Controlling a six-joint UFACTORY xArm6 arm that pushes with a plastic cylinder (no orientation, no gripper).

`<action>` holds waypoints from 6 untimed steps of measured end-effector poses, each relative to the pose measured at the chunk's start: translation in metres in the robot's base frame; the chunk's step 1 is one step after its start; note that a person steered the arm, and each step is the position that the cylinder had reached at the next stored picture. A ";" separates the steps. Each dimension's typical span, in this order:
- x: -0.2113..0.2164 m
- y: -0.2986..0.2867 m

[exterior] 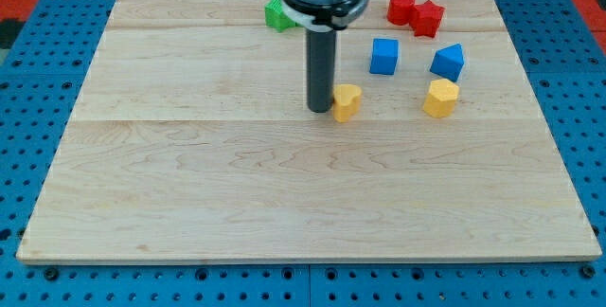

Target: Place the arm below the yellow hexagon

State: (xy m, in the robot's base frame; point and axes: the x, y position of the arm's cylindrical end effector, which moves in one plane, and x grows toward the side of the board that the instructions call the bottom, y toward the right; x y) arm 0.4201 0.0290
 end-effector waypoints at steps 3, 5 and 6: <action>0.001 0.025; 0.001 -0.036; 0.008 -0.047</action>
State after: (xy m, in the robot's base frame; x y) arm 0.4277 -0.0182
